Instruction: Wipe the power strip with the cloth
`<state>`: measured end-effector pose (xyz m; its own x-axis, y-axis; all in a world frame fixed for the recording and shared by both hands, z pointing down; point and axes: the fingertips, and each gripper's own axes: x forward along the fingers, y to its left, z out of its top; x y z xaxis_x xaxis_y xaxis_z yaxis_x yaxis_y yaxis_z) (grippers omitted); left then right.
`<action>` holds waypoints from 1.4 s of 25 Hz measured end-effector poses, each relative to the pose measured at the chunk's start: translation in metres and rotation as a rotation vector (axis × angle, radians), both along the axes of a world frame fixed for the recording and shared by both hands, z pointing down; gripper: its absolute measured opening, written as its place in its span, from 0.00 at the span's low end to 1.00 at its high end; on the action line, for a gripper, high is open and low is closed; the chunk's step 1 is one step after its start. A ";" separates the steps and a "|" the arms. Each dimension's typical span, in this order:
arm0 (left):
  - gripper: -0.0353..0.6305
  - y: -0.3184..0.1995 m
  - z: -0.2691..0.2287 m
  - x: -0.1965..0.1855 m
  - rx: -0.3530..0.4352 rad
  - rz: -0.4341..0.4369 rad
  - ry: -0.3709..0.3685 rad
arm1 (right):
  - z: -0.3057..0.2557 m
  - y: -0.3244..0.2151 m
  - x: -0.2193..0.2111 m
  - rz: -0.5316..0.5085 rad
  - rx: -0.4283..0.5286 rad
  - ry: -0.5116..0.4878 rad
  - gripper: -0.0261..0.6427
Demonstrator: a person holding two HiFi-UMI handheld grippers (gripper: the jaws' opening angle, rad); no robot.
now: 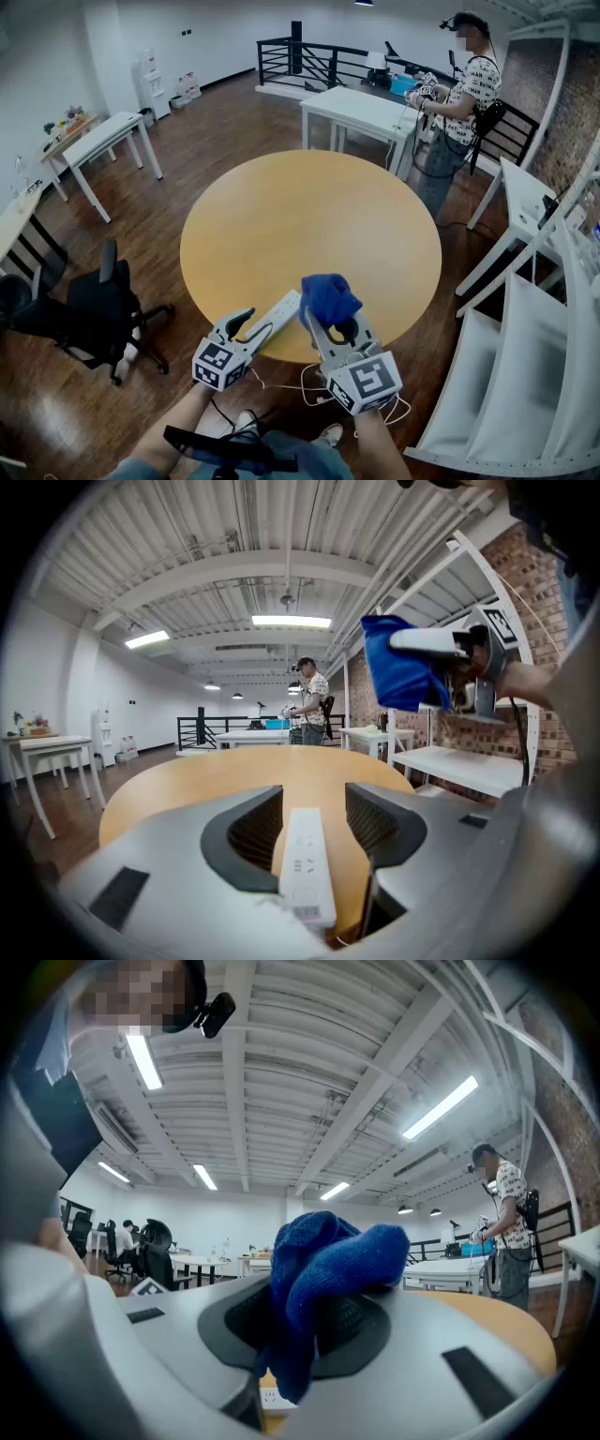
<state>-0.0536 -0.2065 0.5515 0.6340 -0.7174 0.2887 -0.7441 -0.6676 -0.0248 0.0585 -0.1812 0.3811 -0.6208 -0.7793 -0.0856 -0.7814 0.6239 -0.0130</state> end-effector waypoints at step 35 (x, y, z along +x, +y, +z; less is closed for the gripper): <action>0.51 -0.011 0.128 -0.008 -0.222 -0.143 -0.218 | 0.028 0.003 0.014 0.020 -0.107 -0.035 0.16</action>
<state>-0.0615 -0.2179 0.6799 0.4380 -0.6988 0.5655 -0.8238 -0.5639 -0.0588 0.0728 -0.1780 0.4087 -0.6028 -0.7976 -0.0227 -0.7918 0.6015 -0.1058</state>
